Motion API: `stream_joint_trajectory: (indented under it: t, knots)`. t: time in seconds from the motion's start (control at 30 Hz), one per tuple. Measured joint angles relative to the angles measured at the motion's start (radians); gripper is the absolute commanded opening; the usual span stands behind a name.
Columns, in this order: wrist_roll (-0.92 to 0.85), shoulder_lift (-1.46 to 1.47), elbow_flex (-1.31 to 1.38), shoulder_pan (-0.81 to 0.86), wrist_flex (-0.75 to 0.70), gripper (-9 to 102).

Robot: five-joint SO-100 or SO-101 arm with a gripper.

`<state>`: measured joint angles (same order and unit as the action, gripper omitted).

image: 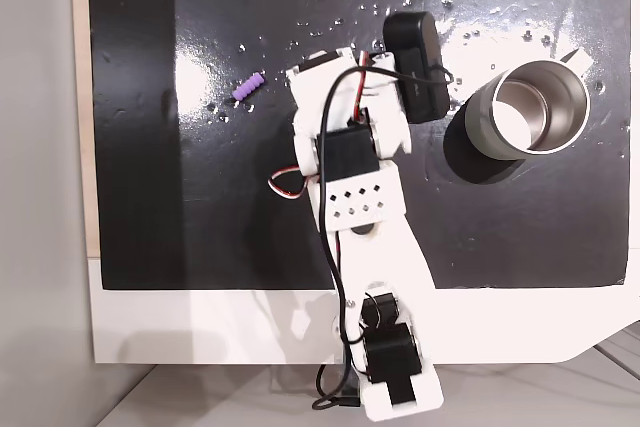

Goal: Grasp a pengrip and put it in the cup.

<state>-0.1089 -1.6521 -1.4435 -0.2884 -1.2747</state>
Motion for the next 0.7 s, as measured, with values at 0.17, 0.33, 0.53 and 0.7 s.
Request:
stream_joint_trajectory:
  t: [0.17, 0.33, 0.53, 0.7]
  knots:
    - [-0.028, 0.158, 0.149, -0.035, -0.058, 13]
    - [-0.051, 0.295, 0.249, -0.064, -0.100, 17]
    - [-0.071, 0.454, 0.362, -0.129, -0.133, 17]
    - [-0.089, 0.589, 0.488, -0.146, -0.161, 17]
